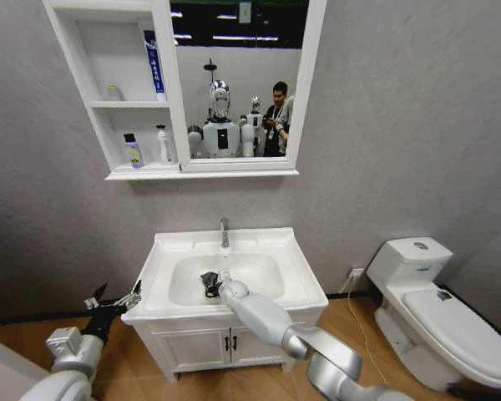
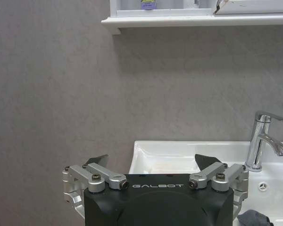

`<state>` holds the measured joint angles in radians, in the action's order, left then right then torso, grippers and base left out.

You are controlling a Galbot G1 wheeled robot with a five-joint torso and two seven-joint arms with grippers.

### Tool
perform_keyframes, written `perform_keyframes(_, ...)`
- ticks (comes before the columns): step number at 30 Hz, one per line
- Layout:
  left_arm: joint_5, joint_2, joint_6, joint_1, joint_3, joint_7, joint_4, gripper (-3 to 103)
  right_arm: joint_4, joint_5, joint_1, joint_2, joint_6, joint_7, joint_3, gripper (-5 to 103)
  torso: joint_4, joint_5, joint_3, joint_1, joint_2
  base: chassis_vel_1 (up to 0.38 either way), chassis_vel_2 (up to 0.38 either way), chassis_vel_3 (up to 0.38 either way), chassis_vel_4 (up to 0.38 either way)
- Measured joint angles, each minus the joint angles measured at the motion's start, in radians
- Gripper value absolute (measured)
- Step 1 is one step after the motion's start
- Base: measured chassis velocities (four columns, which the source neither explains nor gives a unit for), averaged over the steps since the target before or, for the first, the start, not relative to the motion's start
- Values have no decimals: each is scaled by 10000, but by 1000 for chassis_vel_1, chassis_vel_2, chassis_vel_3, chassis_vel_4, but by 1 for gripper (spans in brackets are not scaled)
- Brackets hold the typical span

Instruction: Move facial cleanser and shampoo from washbasin to cabinet, then wipe washbasin with towel.

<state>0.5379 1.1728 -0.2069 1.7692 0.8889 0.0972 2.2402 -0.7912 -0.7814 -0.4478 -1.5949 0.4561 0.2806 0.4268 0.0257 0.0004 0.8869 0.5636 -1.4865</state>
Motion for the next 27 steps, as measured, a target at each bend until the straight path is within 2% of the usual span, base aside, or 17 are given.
perform_keyframes(1,0,0,0,1,0,0,0,100,-340,-173,-2,346,158,338,103,6,0,-2,0,0,1,0,0,0,0)
perform_keyframes(3,0,0,0,1,0,1,0,100,-899,-286,-15,1063,262,798,244,6,13,-5,0,0,1,0,0,0,0)
perform_keyframes(8,0,0,0,1,-1,-1,0,100,-1421,-459,-10,1669,307,1260,242,6,12,-4,1,0,1,0,0,0,0)
perform_keyframes(10,0,0,0,1,0,0,0,100,-1937,-780,9,2051,409,1557,282,6,9,-3,0,0,1,0,0,0,0)
perform_keyframes(14,0,0,0,1,0,0,0,100,-2538,-1434,5,2359,678,2062,390,6,6,-3,-1,0,0,0,0,0,0)
perform_keyframes(20,0,0,0,1,0,0,0,100,-2292,-1599,6,2393,769,2178,712,6,8,-3,-1,-2,0,0,0,0,0)
perform_keyframes(27,0,0,0,0,0,0,0,100,-1708,-1757,229,2071,731,1985,910,6,8,-6,-2,-2,-1,0,0,0,0)
